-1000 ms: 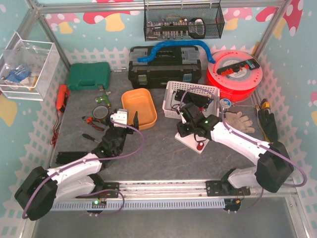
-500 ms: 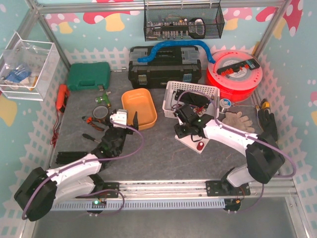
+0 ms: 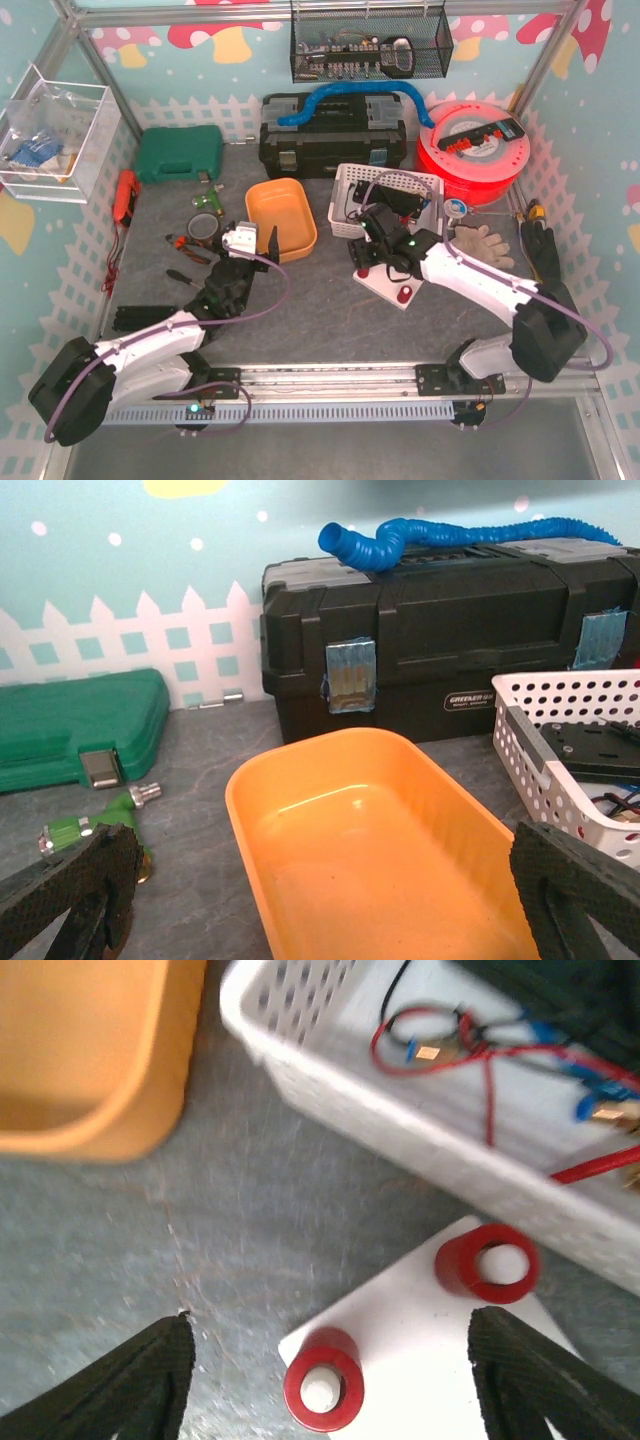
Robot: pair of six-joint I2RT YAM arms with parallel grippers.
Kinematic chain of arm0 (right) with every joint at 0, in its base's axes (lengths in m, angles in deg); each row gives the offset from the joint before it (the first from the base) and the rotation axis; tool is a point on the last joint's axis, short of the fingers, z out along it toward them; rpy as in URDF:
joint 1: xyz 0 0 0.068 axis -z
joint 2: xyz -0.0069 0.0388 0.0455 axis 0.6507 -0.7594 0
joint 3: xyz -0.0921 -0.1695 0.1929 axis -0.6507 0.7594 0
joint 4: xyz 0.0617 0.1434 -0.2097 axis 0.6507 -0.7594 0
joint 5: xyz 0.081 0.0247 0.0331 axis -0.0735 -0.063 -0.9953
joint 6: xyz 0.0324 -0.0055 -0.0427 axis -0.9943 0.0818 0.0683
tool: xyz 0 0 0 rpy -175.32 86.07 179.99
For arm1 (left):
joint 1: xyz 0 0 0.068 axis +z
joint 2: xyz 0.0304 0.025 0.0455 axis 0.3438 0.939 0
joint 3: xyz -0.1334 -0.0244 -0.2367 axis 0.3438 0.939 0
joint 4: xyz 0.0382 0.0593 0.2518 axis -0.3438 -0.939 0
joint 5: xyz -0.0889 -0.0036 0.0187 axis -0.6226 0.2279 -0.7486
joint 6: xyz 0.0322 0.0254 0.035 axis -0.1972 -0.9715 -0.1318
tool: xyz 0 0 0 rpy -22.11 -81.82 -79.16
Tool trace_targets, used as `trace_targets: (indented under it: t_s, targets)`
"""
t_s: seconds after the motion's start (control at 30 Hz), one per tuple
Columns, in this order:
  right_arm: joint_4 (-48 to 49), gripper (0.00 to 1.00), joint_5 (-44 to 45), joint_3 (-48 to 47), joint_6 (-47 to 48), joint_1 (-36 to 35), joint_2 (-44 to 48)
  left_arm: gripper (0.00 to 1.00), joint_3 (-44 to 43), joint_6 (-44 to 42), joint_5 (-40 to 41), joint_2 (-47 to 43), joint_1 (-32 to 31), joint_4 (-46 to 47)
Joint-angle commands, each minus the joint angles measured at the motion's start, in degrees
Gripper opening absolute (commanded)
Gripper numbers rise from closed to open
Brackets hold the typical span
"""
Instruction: Install the large spring
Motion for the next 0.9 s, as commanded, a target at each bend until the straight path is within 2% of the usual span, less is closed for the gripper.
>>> trace_targets:
  t_s: [0.0,0.17,0.3,0.4,0.47,0.5,0.63,0.73,0.87]
  targets:
    - [3.1,0.78,6.8,-2.3,-0.9,0.0,6.6,0.99,0.8,0.4,-1.7,-0.8,0.4,1.1]
    - [13.7,0.97,18.0,1.2,0.9,0.0,15.9,0.99,1.2,-0.2,-6.2,-2.4,0.4,4.2]
    - [26.8,0.99,34.1,7.8,5.0,0.2,22.8,0.99,0.5,-2.4,-6.9,0.7,0.8,9.3]
    - [46.1,0.99,43.1,17.4,16.4,0.8,26.9,0.99,-1.9,-1.5,-9.0,4.0,4.6,8.8]
    - [59.3,0.99,42.3,23.7,24.4,2.7,28.8,0.99,-2.7,1.1,-11.4,5.1,8.4,8.6]
    - [62.5,0.99,39.8,25.8,26.2,4.2,29.7,0.99,-2.5,2.2,-12.8,5.1,10.4,9.1]
    - [63.2,0.99,33.4,28.5,24.8,12.9,29.8,0.99,-0.3,5.6,-18.7,3.7,19.5,11.2]
    - [65.0,0.99,32.0,30.5,25.6,18.9,27.6,0.99,2.3,6.8,-19.6,3.6,24.8,14.3]
    - [70.0,0.99,25.8,33.9,28.4,25.3,25.4,0.99,5.9,6.1,-19.6,4.9,29.3,20.2]
